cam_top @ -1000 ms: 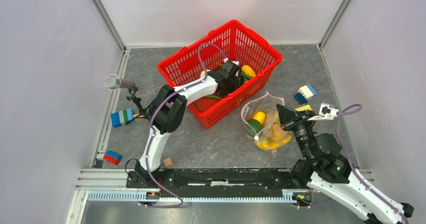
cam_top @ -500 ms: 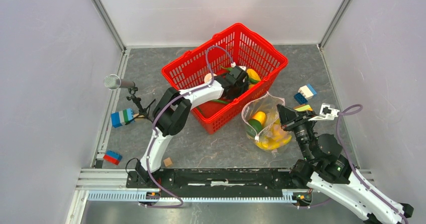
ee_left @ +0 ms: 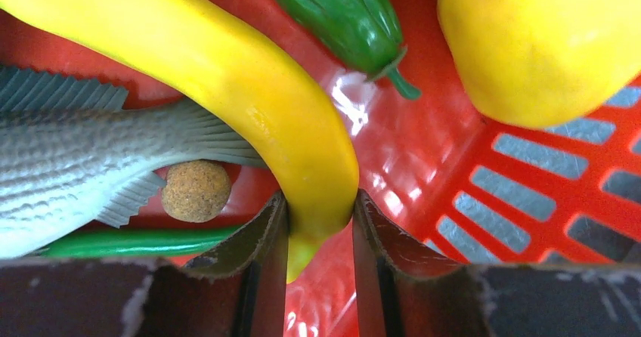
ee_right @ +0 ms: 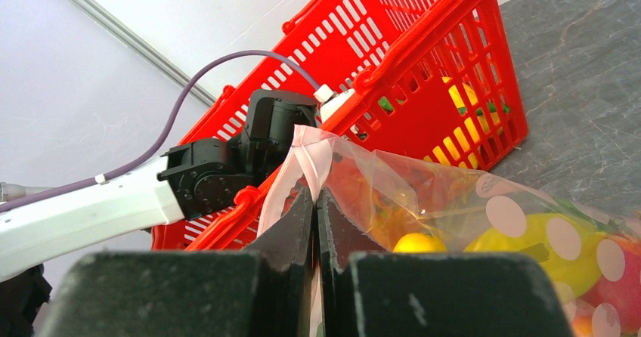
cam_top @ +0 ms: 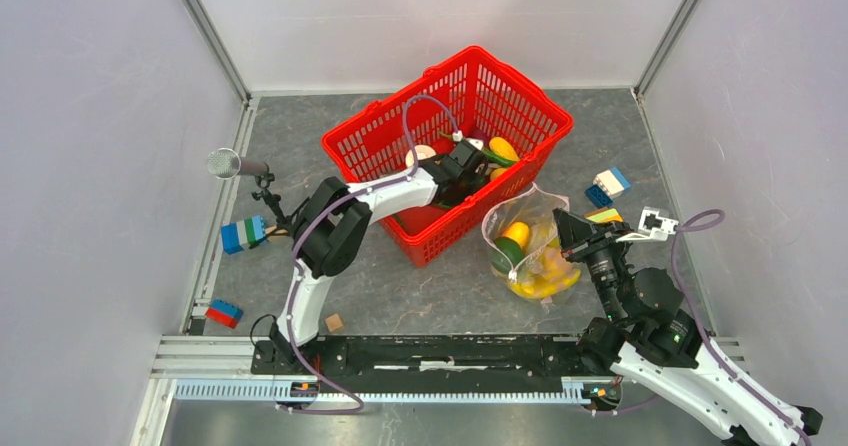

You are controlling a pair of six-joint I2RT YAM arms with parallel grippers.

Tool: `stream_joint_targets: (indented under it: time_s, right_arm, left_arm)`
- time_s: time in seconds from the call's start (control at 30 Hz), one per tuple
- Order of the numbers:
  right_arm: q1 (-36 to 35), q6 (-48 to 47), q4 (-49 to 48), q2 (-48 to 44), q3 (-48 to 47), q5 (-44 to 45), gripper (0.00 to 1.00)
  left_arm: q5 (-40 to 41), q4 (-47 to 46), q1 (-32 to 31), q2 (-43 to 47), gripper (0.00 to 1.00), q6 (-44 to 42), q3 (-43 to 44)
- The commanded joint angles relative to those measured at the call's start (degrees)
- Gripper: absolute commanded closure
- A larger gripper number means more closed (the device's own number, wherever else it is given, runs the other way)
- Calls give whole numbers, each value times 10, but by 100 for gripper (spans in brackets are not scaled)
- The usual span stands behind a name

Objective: Place the food in the zip-top bag and seal the zipper

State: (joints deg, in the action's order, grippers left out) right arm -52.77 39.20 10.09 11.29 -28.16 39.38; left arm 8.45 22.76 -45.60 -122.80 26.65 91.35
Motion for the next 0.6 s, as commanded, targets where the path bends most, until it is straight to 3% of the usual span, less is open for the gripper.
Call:
stream_joint_targets:
  time_s: [0.0,0.57]
  right_arm:
    - [-2,4,-4,-6,-18,12,93]
    - [-2,10,-13,0,-14,-4,93]
  left_arm:
    - [-33,11,3,72,81,-43,-9]
    - [-153,-22,13,327,73,-138,-119]
